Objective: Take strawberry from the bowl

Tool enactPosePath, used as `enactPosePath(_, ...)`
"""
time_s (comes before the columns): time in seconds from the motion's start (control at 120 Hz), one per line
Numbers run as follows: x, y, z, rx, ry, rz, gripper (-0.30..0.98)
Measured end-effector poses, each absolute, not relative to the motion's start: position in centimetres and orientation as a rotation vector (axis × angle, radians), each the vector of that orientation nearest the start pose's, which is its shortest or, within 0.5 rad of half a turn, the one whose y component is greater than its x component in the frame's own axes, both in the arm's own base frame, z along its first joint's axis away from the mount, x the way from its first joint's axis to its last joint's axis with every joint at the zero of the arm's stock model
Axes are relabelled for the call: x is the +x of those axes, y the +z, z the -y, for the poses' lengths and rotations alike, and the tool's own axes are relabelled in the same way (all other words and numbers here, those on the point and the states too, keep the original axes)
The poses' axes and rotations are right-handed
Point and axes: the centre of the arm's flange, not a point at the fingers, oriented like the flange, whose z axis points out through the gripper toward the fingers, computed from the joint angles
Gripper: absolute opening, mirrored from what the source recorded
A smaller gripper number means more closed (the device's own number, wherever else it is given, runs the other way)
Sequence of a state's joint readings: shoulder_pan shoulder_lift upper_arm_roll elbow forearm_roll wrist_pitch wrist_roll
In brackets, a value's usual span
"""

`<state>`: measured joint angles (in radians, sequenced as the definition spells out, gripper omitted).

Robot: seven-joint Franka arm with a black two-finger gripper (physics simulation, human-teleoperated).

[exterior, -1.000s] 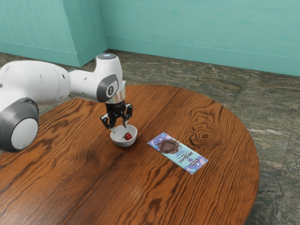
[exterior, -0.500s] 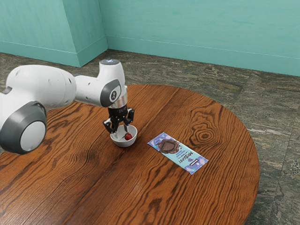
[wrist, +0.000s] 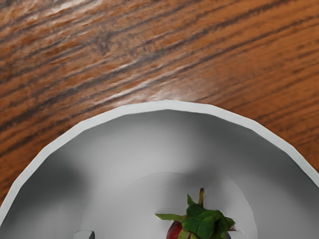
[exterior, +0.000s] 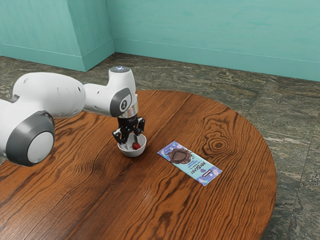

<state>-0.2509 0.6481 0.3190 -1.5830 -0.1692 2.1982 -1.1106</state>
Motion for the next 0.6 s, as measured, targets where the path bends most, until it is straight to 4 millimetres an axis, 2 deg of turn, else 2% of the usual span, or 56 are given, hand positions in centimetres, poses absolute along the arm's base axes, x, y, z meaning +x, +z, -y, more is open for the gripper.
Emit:
enactPosePath(0.375,69.7,26.3,-0.8,-2.533,-0.035,1.769,0.28)
enactPosePath(0.6,69.7,26.2,-0.8,-2.532,-0.031,1.778,0.2)
